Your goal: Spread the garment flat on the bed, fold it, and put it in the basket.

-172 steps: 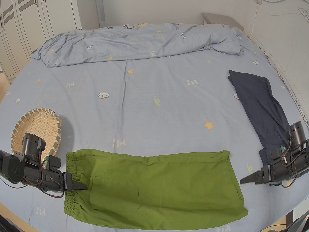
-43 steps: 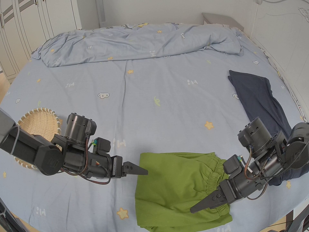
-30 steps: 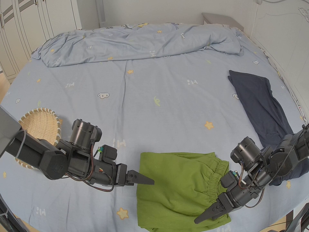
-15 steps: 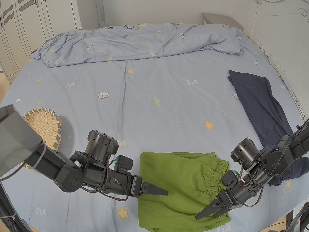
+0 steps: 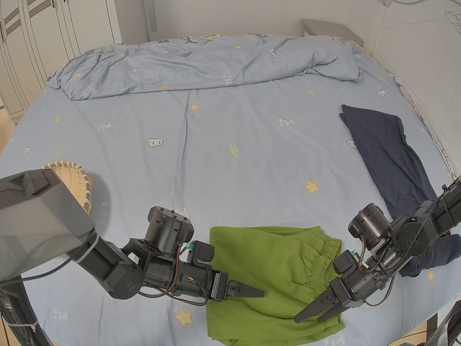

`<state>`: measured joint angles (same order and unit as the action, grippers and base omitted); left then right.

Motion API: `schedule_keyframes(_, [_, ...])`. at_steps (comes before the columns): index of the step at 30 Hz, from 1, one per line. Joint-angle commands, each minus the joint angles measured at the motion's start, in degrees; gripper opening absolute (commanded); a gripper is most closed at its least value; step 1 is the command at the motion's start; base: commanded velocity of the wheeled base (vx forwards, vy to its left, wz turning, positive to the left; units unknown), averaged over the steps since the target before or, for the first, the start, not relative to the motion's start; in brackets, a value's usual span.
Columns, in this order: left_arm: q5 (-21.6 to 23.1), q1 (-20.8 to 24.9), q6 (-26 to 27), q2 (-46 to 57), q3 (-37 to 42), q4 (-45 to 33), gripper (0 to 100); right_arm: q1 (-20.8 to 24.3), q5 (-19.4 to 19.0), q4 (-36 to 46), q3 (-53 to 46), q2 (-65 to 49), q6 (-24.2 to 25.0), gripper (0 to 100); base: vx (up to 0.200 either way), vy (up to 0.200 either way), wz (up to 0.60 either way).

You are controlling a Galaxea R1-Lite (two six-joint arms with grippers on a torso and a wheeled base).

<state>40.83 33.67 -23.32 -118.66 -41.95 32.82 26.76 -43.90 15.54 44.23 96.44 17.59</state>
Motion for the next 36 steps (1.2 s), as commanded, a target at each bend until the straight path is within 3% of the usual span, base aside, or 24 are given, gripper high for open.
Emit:
schedule_keyframes(1, [-0.05,0.43,-0.32,-2.27,-0.50,0.41,100,-0.04,-0.05,0.01,-0.11,-0.02,-0.10,100,0.000,0.000,0.00])
schedule_keyframes(8, [-0.48,0.61,-1.03,-2.36,-1.12,0.49,100,-0.04,-0.05,0.01,-0.11,-0.11,-0.10,100,0.000,0.000,0.00])
schedule_keyframes(9, [-0.48,0.61,-1.03,-2.36,-1.12,0.49,0,-0.04,-0.05,0.01,-0.19,-0.02,-0.10,100,0.000,0.000,0.00])
schedule_keyframes(17, [-1.10,-0.01,-2.52,3.97,0.38,0.41,0,-0.13,0.22,0.10,-0.11,-2.31,-0.01,100,0.000,0.000,0.00])
schedule_keyframes(22, [-2.15,-0.54,-12.89,10.12,-1.03,0.32,0,-0.65,0.57,1.95,5.25,-9.16,2.71,100,0.000,0.000,0.00])
schedule_keyframes(25, [-5.58,-1.15,-17.99,11.88,-2.70,0.32,0,-3.12,0.57,7.13,13.78,-11.36,4.12,100,0.000,0.000,0.00])
schedule_keyframes(30, [-5.93,-1.59,-18.69,13.90,-2.79,-0.12,0,-8.30,0.66,20.40,27.58,-11.54,3.41,100,0.000,0.000,0.00])
schedule_keyframes(36, [-5.93,-3.61,-16.23,14.34,-3.58,-2.41,0,-10.76,0.57,21.55,26.96,-11.54,0.69,100,0.000,0.000,0.00])
